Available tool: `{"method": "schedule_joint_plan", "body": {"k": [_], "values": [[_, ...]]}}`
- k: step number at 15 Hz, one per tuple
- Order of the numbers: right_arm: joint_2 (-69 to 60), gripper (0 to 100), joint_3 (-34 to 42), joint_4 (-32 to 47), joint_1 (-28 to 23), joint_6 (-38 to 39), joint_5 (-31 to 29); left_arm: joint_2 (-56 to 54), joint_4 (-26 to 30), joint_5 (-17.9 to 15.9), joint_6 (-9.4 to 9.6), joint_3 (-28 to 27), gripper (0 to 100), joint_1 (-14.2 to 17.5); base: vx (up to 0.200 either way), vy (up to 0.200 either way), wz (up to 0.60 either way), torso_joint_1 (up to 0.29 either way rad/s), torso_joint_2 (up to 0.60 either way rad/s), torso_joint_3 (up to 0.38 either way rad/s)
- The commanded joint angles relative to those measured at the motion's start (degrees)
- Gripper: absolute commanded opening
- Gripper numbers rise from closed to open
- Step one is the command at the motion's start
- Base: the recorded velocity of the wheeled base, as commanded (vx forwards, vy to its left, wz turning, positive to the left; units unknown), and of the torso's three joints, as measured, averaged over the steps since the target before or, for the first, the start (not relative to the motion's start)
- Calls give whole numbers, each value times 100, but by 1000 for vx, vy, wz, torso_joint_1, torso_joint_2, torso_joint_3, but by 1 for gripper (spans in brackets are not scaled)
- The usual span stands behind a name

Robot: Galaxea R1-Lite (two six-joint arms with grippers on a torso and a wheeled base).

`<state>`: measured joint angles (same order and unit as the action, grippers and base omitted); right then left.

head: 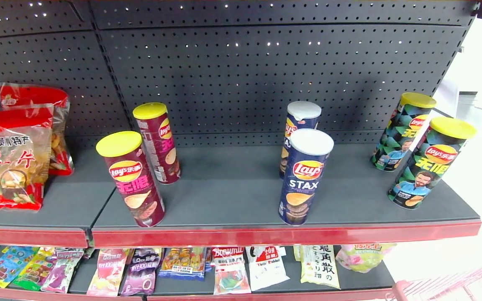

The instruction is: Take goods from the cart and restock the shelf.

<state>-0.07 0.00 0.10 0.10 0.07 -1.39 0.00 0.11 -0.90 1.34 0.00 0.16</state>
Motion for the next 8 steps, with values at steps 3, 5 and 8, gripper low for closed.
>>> {"method": "schedule_joint_plan", "body": {"k": [3, 5, 8], "values": [[7, 100, 0, -1, -1, 1, -2, 9, -2, 2, -2, 0, 100, 2, 0, 0, 0, 0, 0, 0], [7, 100, 0, -1, -1, 1, -2, 9, 7, 2, -2, 0, 100, 2, 0, 0, 0, 0, 0, 0], [7, 100, 0, -1, -1, -16, -2, 9, -2, 2, -2, 0, 100, 2, 0, 0, 0, 0, 0, 0]]}}
